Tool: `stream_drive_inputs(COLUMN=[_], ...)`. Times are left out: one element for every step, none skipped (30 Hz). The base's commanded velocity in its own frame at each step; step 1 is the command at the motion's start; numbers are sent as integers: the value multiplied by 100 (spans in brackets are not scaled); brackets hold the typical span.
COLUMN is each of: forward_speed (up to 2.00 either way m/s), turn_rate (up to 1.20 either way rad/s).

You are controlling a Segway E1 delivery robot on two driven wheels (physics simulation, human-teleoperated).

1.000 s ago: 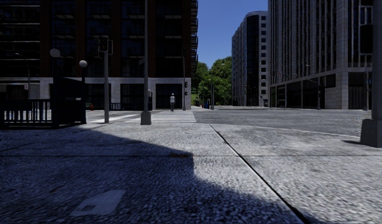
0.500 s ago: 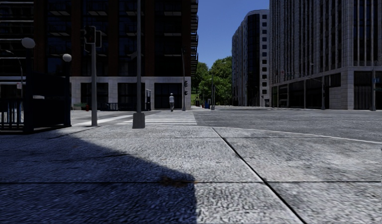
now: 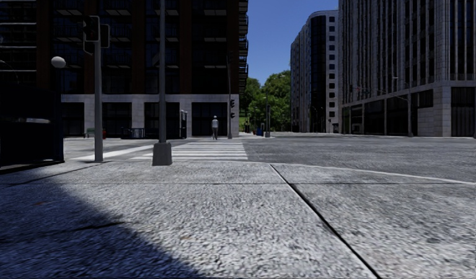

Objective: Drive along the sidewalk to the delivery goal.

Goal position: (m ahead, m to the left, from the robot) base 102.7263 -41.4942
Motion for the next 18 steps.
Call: stream_drive_inputs(forward_speed=[200, 200, 200, 200, 200, 200, 200, 200, 200, 200, 200, 200, 200, 200, 200, 200, 200, 200], turn_rate=[21, 21, 23, 24, 25, 25, 25, 25, 25, 25, 25, 25, 25, 25, 25, 25, 25, 25])
